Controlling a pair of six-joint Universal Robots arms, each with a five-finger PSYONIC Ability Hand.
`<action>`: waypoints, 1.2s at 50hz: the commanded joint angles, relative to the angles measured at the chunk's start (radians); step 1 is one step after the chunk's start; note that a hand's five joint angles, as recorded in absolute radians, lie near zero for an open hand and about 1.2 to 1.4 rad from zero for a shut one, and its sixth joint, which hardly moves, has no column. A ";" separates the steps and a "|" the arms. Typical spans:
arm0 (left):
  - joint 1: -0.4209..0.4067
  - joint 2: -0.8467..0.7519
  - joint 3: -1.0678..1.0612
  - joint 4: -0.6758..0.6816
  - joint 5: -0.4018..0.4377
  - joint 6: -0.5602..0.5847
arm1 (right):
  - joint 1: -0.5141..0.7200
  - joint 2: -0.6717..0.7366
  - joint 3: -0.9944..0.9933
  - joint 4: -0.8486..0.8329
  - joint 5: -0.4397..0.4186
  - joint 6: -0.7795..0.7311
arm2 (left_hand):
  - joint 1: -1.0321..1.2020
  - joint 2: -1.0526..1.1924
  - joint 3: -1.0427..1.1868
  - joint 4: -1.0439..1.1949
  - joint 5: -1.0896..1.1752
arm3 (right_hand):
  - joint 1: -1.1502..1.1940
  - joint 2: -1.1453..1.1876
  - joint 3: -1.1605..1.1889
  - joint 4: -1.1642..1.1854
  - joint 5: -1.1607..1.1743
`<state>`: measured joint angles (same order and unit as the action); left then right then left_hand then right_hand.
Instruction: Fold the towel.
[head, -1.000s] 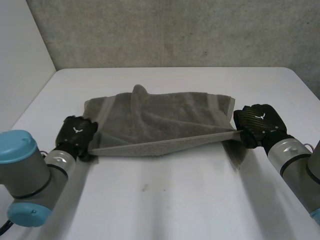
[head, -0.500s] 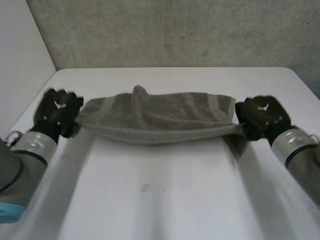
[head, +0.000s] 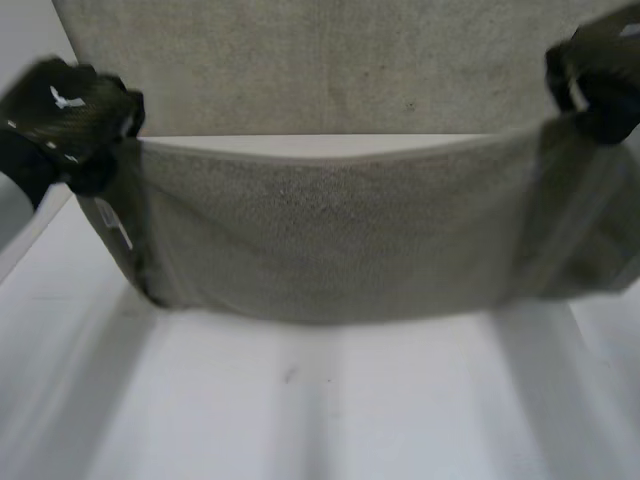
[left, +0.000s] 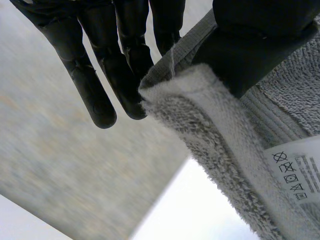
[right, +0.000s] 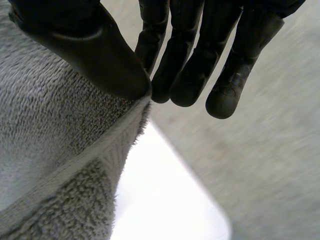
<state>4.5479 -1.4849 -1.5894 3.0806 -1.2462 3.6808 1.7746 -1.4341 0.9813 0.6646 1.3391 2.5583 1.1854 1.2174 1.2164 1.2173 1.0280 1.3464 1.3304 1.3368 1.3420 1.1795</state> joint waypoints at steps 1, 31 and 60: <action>-0.006 -0.311 0.086 0.006 -0.012 0.002 | 0.013 0.245 0.001 -0.002 0.006 -0.038 | 0.211 0.179 0.180 0.179 0.194 | 0.050 0.066 0.060 0.054 0.042; -0.044 -0.362 0.300 0.406 -0.134 -0.436 | 0.013 0.245 -0.055 -0.535 -0.138 0.153 | 0.211 0.179 0.180 0.179 0.194 | 0.050 0.066 0.060 0.054 0.042; -0.012 -0.485 -0.109 0.624 -0.130 -0.205 | -0.004 0.549 0.496 -0.866 -0.143 0.100 | 0.211 0.179 0.180 0.179 0.194 | -0.542 -0.526 -0.532 -0.538 -0.550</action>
<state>4.5198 -1.9828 -1.7007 3.7071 -1.3730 3.4843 1.7785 -0.8773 1.4610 -0.1757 1.1846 2.5069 1.2003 1.2180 1.2168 1.2176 1.0367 0.9534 0.9602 0.9628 0.9676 0.7866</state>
